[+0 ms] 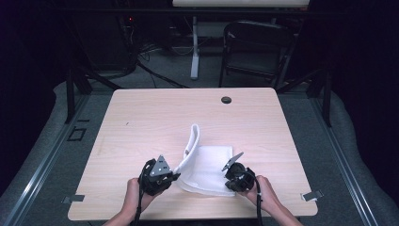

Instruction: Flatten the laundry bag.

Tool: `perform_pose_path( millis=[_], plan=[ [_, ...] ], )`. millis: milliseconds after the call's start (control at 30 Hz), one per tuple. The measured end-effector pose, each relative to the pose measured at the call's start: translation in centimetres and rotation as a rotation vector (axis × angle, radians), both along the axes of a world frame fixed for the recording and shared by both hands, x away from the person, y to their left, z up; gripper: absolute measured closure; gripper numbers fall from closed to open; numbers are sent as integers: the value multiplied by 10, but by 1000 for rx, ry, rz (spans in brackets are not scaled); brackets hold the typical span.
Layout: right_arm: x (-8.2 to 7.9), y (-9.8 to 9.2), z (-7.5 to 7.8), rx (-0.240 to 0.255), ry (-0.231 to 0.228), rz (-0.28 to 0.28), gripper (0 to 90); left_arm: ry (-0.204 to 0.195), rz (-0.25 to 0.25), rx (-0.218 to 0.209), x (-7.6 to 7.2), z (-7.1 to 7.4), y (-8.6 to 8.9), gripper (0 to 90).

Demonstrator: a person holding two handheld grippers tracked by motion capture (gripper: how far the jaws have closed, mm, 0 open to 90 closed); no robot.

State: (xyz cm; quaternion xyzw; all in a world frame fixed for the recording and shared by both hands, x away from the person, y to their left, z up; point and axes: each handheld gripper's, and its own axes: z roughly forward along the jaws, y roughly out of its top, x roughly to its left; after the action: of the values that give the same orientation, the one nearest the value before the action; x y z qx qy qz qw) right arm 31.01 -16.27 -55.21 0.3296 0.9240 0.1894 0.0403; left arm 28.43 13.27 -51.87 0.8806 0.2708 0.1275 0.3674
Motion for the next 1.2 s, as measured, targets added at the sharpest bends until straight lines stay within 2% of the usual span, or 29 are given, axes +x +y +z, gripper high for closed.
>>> perform_pose_path(
  millis=[167, 267, 400, 433, 700, 933, 1000, 1100, 1200],
  plan=[
    [2, -3, -1, 17, 1, -23, 900, 2, 9, 0, 0, -2, 1, 860],
    [3, -3, 1, -6, 7, -6, 900, 11, 5, 2, 0, -2, 2, 860],
    [3, -3, 1, -10, 4, -13, 900, 21, 12, 0, 0, -4, 3, 860],
    [3, -3, 0, 2, -2, -26, 900, 28, 10, 6, 1, -4, 3, 860],
    [5, -7, 1, -13, -1, -25, 900, 53, 12, 23, 2, -7, 5, 856],
    [6, -10, 0, 1, -1, -34, 900, 85, 8, 32, 2, -9, 6, 854],
    [6, -10, 0, 9, 2, -37, 900, 97, 3, 37, 2, -8, 7, 845],
    [7, -11, 0, -2, 3, -35, 900, 149, 7, 21, 3, -8, 11, 811],
    [7, -12, 1, -8, 7, -37, 900, 187, 5, 38, 3, -7, 19, 753]
  ],
)
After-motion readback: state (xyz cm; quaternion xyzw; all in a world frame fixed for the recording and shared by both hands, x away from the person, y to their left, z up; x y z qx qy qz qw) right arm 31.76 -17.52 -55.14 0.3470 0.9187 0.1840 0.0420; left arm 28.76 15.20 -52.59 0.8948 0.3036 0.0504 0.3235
